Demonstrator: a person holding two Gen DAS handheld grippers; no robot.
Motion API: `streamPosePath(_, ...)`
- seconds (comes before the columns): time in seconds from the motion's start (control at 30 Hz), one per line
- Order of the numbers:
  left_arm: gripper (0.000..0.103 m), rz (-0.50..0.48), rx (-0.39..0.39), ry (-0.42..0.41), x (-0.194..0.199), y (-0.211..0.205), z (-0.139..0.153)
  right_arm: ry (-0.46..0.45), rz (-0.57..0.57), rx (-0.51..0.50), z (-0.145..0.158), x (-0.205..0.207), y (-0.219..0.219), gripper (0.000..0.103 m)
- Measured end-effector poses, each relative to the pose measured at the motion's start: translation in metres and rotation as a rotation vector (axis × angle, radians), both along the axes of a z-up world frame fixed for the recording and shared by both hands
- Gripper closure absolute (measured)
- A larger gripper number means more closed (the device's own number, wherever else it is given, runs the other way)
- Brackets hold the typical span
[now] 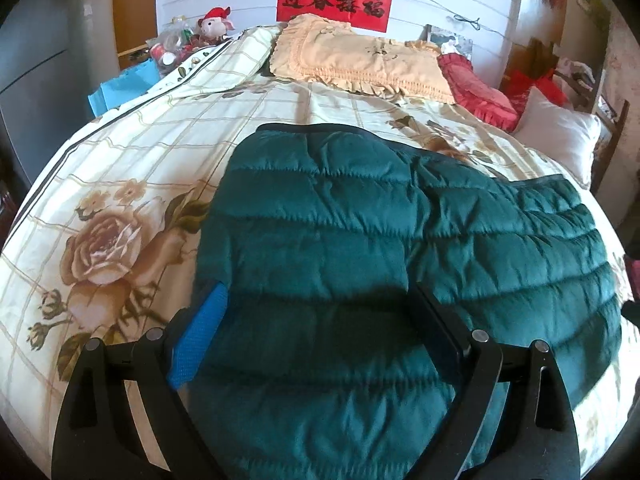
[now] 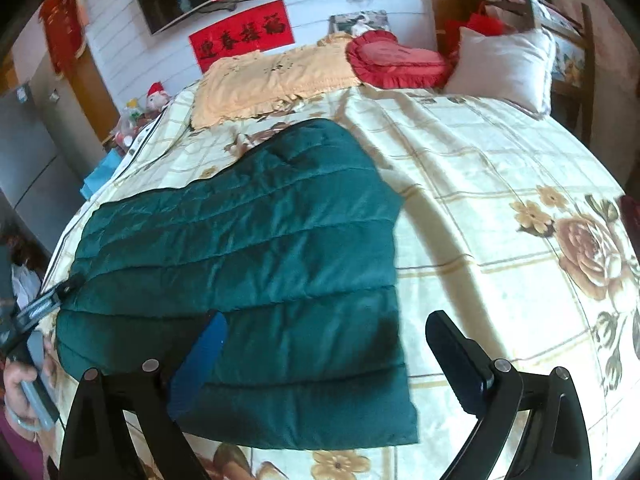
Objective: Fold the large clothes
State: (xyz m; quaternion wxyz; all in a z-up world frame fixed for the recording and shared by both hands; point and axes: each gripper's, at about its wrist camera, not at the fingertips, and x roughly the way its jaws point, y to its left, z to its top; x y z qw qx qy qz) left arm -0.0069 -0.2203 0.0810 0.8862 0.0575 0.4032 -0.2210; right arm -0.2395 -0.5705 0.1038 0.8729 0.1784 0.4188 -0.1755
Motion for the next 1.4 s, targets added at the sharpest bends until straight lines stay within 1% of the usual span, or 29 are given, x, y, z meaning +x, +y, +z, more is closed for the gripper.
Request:
streamPosePath(0.07, 0.011, -0.01, -0.005, 0.008, -0.007, 0.007, 0.003, -0.003, -0.009, 0.011, 0.0, -0.004, -0.004, 0.003)
streamPosePath(0.27, 0.011, -0.005, -0.056, 0.043, -0.024, 0.04, 0.007, 0.006, 0.011, -0.007, 0.003, -0.009, -0.002, 0.0)
streamPosePath(0.43, 0.012, 0.03, -0.097, 0.118, -0.025, 0.065, -0.003, 0.038, 0.006, -0.009, -0.005, -0.006, -0.007, 0.0)
streamPosePath(0.57, 0.012, 0.048, -0.104, 0.131, -0.026, 0.075, -0.008, 0.046, -0.004, 0.002, -0.011, -0.004, -0.009, 0.0)
streamPosePath(0.77, 0.012, 0.033, -0.153, 0.193, -0.025, 0.08, -0.019, 0.053, -0.016, 0.044, -0.02, -0.004, -0.015, 0.0)
streamPosePath(1.07, 0.011, 0.031, -0.139, 0.202, -0.024, 0.073, -0.024, 0.046, -0.013, 0.088, -0.027, -0.003, -0.018, 0.0)
streamPosePath(1.33, 0.011, 0.019, -0.168, 0.228, -0.018, 0.074, -0.033, 0.036, -0.005, 0.132, -0.035, 0.006, -0.022, 0.0)
streamPosePath(1.4, 0.007, 0.02, -0.172, 0.23, -0.016, 0.074, -0.034, 0.036, -0.002, 0.144, -0.036, 0.009, -0.023, 0.0)
